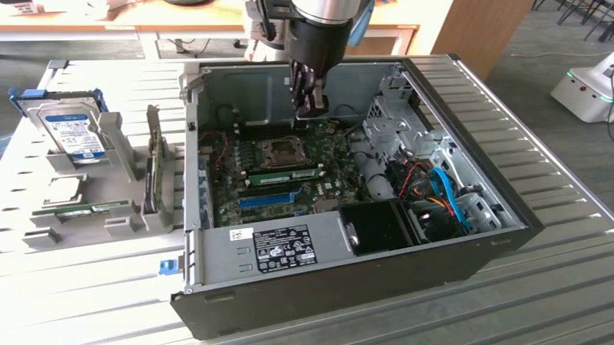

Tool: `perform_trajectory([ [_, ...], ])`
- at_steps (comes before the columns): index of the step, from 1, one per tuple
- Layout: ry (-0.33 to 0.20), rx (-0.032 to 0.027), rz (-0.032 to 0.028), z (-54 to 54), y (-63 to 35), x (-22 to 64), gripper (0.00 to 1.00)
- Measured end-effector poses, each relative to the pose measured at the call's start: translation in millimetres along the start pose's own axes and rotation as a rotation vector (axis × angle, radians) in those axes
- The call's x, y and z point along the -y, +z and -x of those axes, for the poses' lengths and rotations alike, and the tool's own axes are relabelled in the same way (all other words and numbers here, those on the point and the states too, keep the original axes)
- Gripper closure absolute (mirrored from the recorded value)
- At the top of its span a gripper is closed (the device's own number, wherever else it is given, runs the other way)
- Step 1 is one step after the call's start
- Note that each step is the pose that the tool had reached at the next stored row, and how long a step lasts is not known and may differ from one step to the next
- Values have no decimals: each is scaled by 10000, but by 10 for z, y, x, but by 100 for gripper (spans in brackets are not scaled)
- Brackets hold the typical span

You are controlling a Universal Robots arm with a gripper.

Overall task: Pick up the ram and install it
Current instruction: 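Press down the ram until it locks into place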

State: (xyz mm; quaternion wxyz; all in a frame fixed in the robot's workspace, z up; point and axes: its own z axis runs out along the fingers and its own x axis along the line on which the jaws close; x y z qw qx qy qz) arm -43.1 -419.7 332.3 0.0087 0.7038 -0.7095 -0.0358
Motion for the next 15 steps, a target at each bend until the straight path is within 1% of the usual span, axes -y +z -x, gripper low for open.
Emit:
perform_trajectory([
  [15, 56, 4, -3, 1, 0, 2, 89],
])
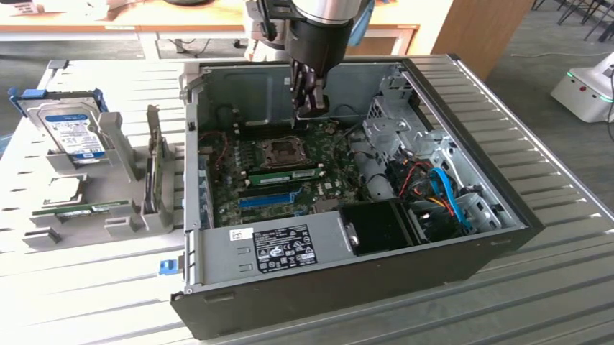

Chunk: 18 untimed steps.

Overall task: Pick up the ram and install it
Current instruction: 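Press down the ram until it locks into place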

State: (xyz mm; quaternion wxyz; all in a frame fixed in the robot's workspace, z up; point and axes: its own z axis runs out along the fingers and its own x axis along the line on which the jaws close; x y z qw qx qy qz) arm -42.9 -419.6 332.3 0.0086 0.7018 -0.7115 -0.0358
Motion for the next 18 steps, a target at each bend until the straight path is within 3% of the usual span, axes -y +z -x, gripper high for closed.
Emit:
perform_trajectory([
  [18, 2250, 142, -85, -1, 11, 1, 89],
])
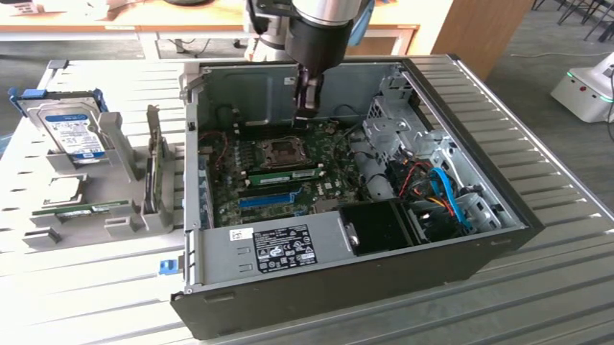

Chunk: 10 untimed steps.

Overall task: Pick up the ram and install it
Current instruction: 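Press down the ram until it locks into place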

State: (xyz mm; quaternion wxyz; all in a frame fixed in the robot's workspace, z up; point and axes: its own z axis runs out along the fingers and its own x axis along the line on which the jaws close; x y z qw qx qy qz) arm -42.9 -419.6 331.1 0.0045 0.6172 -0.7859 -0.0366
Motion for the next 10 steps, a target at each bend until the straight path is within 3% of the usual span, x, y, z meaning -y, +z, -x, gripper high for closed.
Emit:
perform_trajectory([
  [10, 1170, 74, -45, 0, 9, 1, 89],
])
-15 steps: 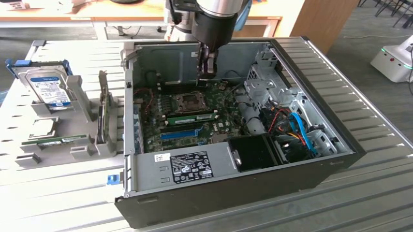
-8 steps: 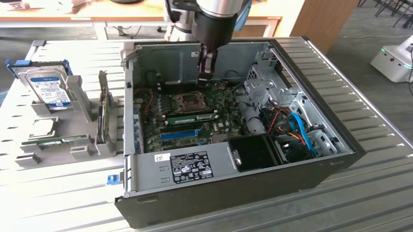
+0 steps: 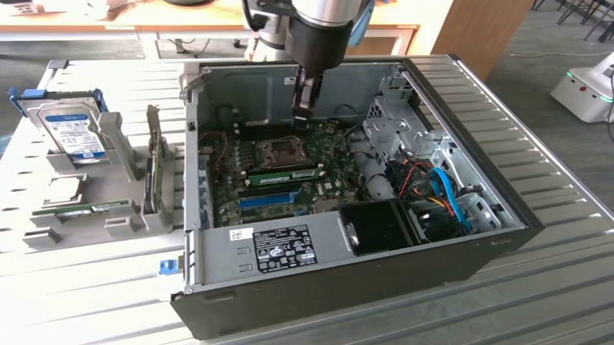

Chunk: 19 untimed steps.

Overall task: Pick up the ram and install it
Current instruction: 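Press down the ram until it locks into place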

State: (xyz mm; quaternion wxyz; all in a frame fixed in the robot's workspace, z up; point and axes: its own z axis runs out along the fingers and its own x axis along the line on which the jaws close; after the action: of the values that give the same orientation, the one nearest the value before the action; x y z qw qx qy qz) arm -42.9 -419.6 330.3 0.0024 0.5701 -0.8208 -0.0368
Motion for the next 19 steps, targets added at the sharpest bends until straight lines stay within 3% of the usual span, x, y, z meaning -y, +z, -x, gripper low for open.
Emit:
perform_trajectory([
  [19, 2129, 135, -81, -1, 14, 1, 89],
])
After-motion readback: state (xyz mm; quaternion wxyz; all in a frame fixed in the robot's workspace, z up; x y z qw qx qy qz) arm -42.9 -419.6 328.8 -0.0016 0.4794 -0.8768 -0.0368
